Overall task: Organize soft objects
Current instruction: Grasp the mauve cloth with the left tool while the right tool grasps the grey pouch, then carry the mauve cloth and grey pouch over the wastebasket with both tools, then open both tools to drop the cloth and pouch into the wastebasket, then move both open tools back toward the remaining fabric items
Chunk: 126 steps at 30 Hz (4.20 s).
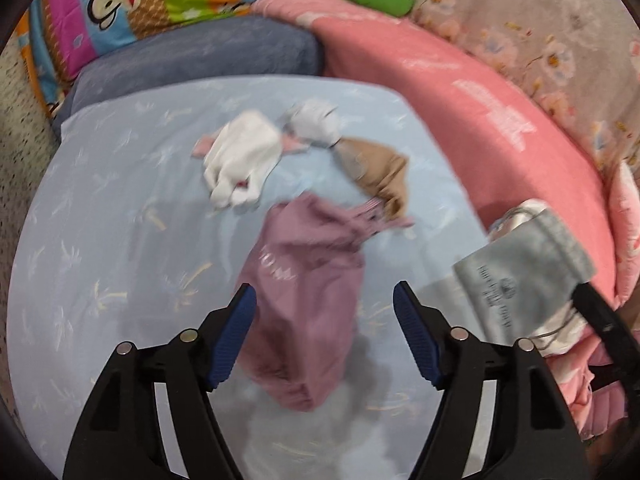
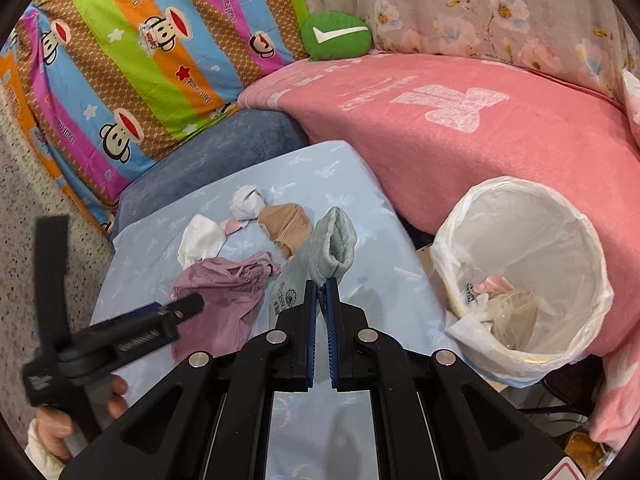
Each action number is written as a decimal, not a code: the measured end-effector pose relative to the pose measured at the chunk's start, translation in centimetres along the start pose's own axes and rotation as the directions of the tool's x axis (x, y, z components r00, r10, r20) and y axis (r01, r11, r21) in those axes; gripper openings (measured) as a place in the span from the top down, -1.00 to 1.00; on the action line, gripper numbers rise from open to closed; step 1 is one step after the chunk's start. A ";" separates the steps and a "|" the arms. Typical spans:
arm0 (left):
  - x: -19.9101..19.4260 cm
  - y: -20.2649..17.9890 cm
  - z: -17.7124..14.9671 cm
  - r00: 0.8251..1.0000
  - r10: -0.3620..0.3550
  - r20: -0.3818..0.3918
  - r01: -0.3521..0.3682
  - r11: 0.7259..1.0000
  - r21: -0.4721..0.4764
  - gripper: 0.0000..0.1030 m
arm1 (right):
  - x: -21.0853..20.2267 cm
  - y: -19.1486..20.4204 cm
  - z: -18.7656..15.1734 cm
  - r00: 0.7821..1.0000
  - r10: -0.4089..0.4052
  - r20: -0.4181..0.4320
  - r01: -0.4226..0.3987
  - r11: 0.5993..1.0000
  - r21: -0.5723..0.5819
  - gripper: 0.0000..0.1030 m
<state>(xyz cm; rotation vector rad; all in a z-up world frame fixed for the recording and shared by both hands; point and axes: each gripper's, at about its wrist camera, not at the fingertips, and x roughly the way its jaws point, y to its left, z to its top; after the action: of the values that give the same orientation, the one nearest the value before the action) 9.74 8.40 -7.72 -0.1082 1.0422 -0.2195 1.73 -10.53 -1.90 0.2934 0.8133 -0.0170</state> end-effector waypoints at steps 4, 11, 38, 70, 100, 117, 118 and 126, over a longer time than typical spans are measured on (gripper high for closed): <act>2.7 1.4 -0.8 0.997 0.028 -0.071 -0.030 0.999 -0.024 -0.32 | 1.7 0.9 -0.5 0.999 0.011 -0.033 -0.012 1.000 -0.009 0.91; 4.7 1.2 -1.6 0.994 0.028 -0.108 -0.029 1.000 -0.004 -0.32 | 3.4 1.6 -0.8 0.998 0.007 -0.065 -0.008 1.000 -0.019 0.91; -1.7 -6.7 -0.8 0.990 -0.138 -0.023 0.140 0.976 0.167 0.91 | 0.1 -1.3 0.0 1.000 -0.025 0.004 0.025 0.999 0.027 0.90; -3.0 -25.2 0.0 0.935 -0.350 -0.060 0.338 0.829 0.445 0.90 | -8.2 -18.6 1.4 0.965 -0.227 0.133 0.182 0.941 0.285 0.90; 0.1 -23.5 1.0 0.964 -0.262 -0.032 0.257 0.901 0.350 0.03 | -5.6 -18.7 1.6 0.965 -0.248 0.088 0.218 0.940 0.262 0.84; 0.2 -18.9 1.2 0.980 -0.199 -0.001 0.190 0.935 0.300 0.03 | -3.0 -13.3 1.6 0.979 -0.195 0.053 0.184 0.969 0.162 0.67; 0.3 -18.5 1.3 0.981 -0.195 0.001 0.186 0.938 0.294 0.03 | -2.8 -12.9 1.6 0.980 -0.191 0.051 0.182 0.971 0.155 0.66; 0.3 -15.1 1.6 0.988 -0.155 0.014 0.146 0.957 0.249 0.03 | -1.3 -9.6 1.6 0.987 -0.156 0.031 0.152 0.983 0.098 0.64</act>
<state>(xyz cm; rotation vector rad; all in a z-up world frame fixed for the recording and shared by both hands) 9.36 -6.33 -4.26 0.0348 0.9661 -0.4830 0.72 -20.29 -2.36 0.3182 0.7966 -0.2066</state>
